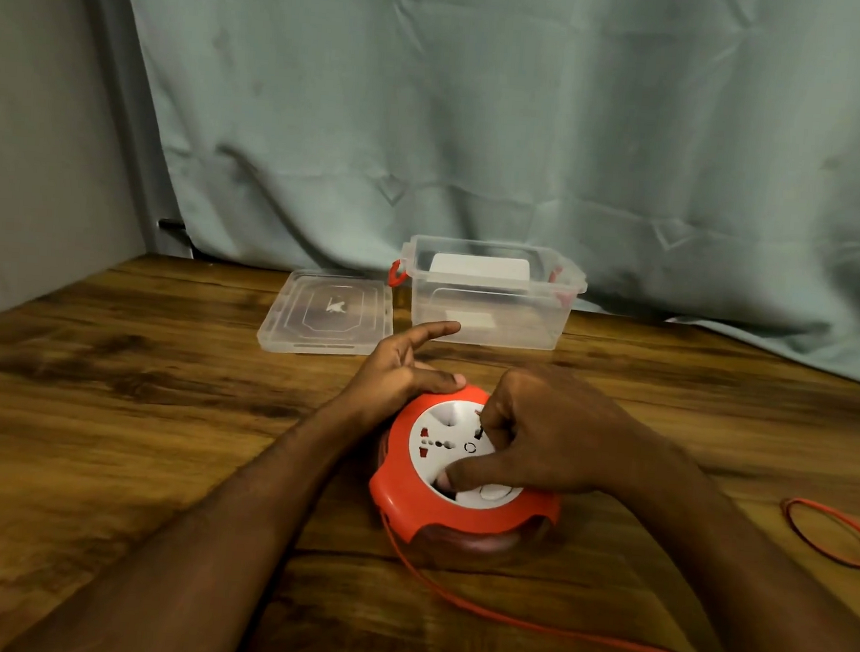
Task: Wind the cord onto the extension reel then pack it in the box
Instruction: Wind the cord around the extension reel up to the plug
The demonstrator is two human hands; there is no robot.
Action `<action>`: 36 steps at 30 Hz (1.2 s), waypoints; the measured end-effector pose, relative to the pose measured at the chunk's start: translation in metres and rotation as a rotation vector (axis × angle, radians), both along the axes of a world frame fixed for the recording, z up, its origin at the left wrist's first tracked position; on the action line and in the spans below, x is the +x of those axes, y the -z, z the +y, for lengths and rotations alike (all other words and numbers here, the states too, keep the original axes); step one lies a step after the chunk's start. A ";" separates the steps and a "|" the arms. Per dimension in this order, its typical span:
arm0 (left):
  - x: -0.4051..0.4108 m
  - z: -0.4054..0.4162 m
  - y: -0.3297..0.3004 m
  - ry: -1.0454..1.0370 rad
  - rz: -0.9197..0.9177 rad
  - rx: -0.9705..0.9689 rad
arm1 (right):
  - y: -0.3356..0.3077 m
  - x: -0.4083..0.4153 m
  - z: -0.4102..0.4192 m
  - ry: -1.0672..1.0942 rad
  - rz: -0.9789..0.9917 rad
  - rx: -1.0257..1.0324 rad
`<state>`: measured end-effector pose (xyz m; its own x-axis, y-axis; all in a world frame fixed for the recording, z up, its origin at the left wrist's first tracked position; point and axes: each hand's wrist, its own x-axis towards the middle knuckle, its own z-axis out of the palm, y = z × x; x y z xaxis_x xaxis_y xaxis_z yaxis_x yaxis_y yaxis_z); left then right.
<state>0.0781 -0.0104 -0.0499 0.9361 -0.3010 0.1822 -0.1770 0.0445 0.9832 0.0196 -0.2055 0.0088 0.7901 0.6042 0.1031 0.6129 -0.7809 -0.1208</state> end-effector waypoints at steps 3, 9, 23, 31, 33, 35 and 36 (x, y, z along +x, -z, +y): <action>0.002 0.001 0.001 0.001 0.007 0.008 | -0.004 0.001 -0.005 -0.013 0.035 0.080; 0.000 0.001 -0.001 0.101 0.015 0.018 | -0.007 0.010 -0.020 -0.127 0.300 0.129; 0.000 0.000 -0.002 0.147 0.012 0.018 | -0.012 0.002 -0.015 -0.047 0.292 0.085; 0.000 0.000 -0.002 0.075 0.001 -0.002 | -0.011 -0.004 -0.005 -0.003 0.082 -0.032; -0.001 -0.001 -0.002 0.062 0.001 -0.004 | -0.009 -0.003 -0.004 -0.007 0.082 -0.038; -0.002 -0.002 -0.001 0.027 -0.003 -0.013 | -0.006 -0.001 -0.003 -0.002 0.046 -0.047; -0.001 -0.002 -0.001 0.000 -0.005 -0.019 | -0.004 0.000 -0.003 0.007 0.016 -0.046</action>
